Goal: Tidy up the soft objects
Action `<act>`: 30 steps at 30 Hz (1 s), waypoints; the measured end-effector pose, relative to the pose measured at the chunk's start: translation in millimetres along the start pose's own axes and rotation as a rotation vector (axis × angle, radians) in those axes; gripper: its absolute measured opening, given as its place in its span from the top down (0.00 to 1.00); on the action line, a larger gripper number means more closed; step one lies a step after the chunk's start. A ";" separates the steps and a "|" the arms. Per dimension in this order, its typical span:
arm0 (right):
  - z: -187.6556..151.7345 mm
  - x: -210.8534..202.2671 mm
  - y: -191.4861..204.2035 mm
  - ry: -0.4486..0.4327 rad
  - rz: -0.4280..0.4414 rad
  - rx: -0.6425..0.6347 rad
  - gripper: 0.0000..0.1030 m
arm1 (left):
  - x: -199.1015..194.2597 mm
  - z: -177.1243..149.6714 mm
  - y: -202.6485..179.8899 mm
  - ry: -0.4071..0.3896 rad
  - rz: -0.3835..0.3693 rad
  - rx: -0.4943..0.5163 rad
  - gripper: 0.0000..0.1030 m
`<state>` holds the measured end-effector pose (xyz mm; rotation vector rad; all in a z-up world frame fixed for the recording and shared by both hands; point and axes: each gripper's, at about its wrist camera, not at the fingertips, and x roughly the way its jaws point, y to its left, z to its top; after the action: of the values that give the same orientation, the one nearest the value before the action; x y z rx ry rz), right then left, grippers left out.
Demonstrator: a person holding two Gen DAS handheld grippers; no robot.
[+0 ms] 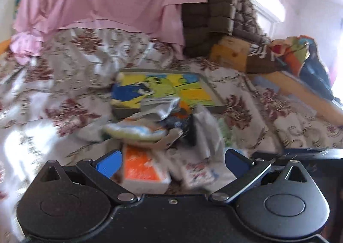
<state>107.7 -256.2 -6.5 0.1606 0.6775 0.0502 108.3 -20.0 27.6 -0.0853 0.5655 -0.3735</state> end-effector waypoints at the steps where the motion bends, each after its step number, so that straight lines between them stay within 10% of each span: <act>1: 1.2 6.8 -3.0 0.013 -0.007 0.023 0.00 | 7.9 2.6 0.3 0.000 -0.025 0.002 0.01; 18: -13.2 53.3 -9.5 0.208 -0.071 0.076 0.04 | 120.9 12.0 -9.6 0.169 -0.418 -0.038 0.15; 30: -15.8 64.9 -4.3 0.234 -0.070 0.063 0.20 | 162.0 8.6 -7.2 0.296 -0.371 -0.168 0.31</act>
<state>148.2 -252.0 -59.6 0.1929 0.9181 -0.0199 236.8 -86.5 -46.0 -0.3032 0.8765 -0.7065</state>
